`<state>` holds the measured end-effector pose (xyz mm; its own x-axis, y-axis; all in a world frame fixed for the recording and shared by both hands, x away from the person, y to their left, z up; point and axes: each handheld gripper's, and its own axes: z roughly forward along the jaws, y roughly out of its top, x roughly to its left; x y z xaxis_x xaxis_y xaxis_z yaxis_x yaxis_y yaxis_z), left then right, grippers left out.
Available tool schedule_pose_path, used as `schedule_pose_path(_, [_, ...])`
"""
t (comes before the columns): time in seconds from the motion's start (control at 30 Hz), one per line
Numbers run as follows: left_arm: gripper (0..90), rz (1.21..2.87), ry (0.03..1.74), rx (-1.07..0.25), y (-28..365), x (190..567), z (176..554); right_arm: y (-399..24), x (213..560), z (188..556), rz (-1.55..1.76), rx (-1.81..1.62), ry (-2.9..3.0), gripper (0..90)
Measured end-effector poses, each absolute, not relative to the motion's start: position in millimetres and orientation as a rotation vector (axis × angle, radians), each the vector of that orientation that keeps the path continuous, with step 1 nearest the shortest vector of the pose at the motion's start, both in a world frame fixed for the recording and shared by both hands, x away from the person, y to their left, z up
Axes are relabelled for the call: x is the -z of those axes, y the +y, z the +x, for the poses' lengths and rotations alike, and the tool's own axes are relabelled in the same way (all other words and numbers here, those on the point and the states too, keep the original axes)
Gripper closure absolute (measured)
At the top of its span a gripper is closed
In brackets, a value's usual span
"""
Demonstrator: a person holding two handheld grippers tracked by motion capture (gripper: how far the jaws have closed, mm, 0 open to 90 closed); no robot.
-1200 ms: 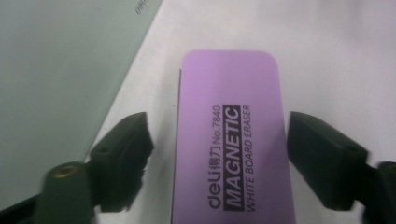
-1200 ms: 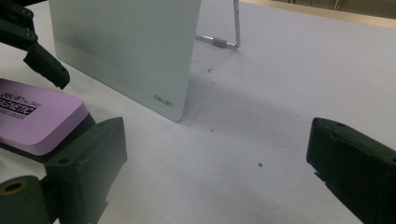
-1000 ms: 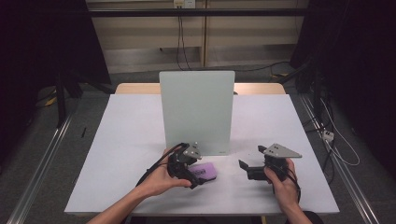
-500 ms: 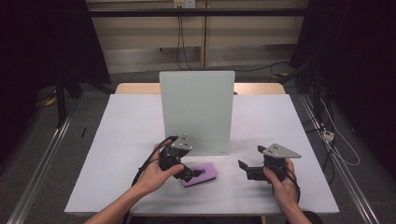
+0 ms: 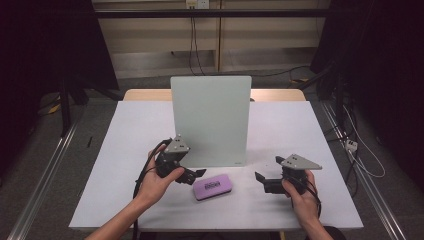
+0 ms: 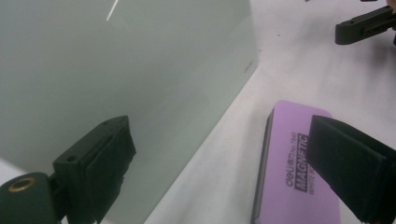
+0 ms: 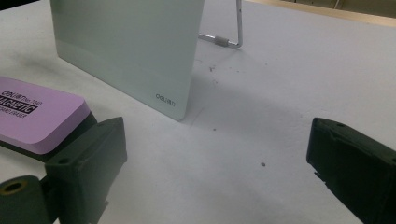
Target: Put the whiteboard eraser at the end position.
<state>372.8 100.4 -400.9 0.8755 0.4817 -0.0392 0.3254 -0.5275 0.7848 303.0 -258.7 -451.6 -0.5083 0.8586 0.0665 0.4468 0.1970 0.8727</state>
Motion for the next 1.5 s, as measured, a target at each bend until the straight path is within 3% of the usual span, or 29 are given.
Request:
schedule_pose_path(0.97, [6.5,2.039,0.760,-0.388,175,406,357,-259,452,301,1.224,-1.245,2.039,4.8])
schedule_pose_path(1.5, [5.9,1.936,0.883,-0.431,207,427,339,-260,452,299,1.236,-1.239,2.033,4.9])
